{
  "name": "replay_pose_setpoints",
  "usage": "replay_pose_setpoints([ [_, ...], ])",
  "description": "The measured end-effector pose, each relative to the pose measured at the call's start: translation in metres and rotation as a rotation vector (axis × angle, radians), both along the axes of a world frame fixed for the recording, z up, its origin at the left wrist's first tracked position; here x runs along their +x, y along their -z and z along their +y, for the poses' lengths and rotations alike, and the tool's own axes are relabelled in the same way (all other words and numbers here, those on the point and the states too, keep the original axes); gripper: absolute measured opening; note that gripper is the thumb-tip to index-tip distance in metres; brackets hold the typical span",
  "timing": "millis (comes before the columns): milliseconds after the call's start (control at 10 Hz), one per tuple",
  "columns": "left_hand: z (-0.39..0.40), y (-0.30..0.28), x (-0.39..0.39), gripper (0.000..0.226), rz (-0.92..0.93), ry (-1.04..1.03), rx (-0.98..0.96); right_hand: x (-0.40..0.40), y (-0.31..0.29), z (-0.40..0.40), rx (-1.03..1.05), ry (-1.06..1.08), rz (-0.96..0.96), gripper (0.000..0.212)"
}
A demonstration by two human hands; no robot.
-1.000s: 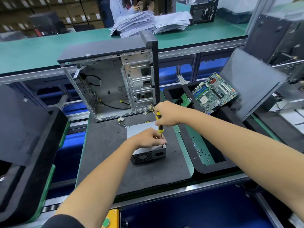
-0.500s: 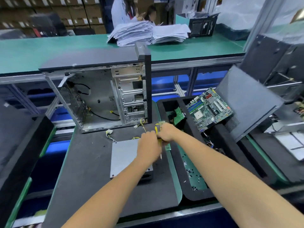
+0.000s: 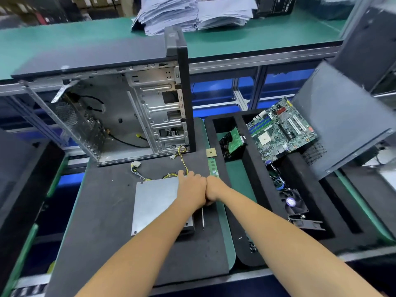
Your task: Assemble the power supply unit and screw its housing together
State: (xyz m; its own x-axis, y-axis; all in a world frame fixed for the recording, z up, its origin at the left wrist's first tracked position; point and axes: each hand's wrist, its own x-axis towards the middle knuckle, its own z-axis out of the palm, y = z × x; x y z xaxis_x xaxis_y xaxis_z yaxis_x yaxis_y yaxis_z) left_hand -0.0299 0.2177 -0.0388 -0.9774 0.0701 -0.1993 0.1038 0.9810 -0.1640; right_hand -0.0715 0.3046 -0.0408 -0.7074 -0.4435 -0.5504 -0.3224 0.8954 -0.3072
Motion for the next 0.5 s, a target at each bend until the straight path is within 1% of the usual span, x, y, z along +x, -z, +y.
replay_pose_setpoints([
  [100, 0.001, -0.002, 0.002, 0.038, 0.007, -0.009, -0.009, 0.000, 0.002, -0.001, 0.019, 0.001, 0.014, 0.036],
  [200, 0.002, -0.003, 0.003, 0.041, 0.009, -0.015, -0.012, 0.001, 0.002, -0.002, 0.020, 0.011, 0.036, 0.041],
  [300, 0.003, -0.004, 0.004, 0.042, -0.001, -0.015, -0.020, 0.004, -0.003, 0.002, 0.018, 0.024, 0.036, 0.040],
  [400, -0.001, -0.004, 0.003, 0.041, 0.011, 0.022, 0.014, 0.007, -0.012, 0.006, -0.084, 0.138, 0.029, 0.026],
  [500, -0.006, -0.009, 0.006, 0.036, 0.020, -0.007, 0.218, 0.012, -0.024, 0.016, -0.220, 0.250, 0.054, 0.008],
])
